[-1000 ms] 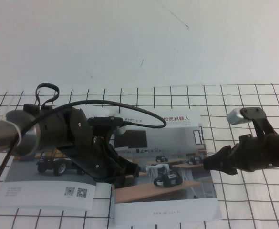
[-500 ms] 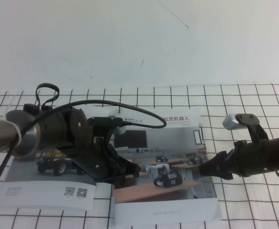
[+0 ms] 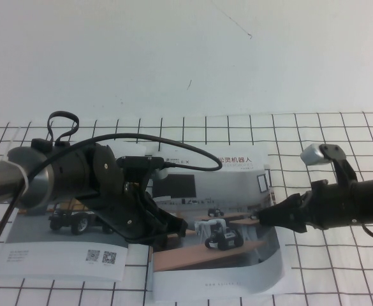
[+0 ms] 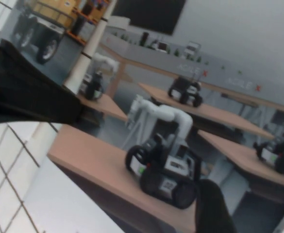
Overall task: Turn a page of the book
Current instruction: Open the closed book
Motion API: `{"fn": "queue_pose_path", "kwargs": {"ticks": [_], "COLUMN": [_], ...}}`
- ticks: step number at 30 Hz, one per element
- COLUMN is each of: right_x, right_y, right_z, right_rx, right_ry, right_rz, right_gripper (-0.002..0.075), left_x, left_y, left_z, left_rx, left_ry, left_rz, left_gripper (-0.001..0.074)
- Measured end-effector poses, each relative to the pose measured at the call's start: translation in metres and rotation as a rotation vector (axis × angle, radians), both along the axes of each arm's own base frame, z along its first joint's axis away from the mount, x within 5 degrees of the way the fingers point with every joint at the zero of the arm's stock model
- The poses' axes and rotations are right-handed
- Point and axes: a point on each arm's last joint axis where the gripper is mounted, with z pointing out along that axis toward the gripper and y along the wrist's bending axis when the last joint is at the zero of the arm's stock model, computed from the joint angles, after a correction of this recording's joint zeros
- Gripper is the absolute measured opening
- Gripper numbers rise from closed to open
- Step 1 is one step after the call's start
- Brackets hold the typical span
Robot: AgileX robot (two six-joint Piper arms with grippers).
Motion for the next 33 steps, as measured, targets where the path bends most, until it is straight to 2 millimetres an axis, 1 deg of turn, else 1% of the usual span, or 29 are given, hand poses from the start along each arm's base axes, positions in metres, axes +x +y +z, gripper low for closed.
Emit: {"fn": "queue_pose_path", "kwargs": {"ticks": [6,14,19,22,28,31,33], "right_x": [-0.001,-0.002,-0.002,-0.003,-0.007,-0.009,-0.010], "right_y": [0.005,0.001,0.001,0.003,0.015,0.025,0.031], "right_z": [0.008,0.000,0.000,0.003,0.013,0.012,0.008], "right_rx": [0.094,0.000,-0.001,0.033,0.160,0.143,0.097], "right_ry": [-0.022,0.005,0.009,0.006,-0.015,-0.021,-0.024], "right_rz": [0.041,0.028,0.026,0.042,0.090,0.107,0.106], "right_gripper": [0.0356,0.0355,0.0355,0.0355,0.0355,0.0355,0.0355], "left_x": [0.000,0.000,0.000,0.000,0.000,0.000,0.000], "left_y": [0.000,0.000,0.000,0.000,0.000,0.000,0.000], "left_z": [0.000,0.000,0.000,0.000,0.000,0.000,0.000], "left_rx": [0.000,0.001,0.002,0.003,0.003,0.003,0.003], "left_ry": [0.000,-0.001,-0.001,-0.003,-0.003,-0.003,-0.003], "left_rz": [0.000,-0.002,-0.004,-0.006,-0.006,-0.006,-0.006], "left_gripper": [-0.0003,-0.0003,-0.0003,-0.0003,-0.0003,-0.0003,-0.0003]}}
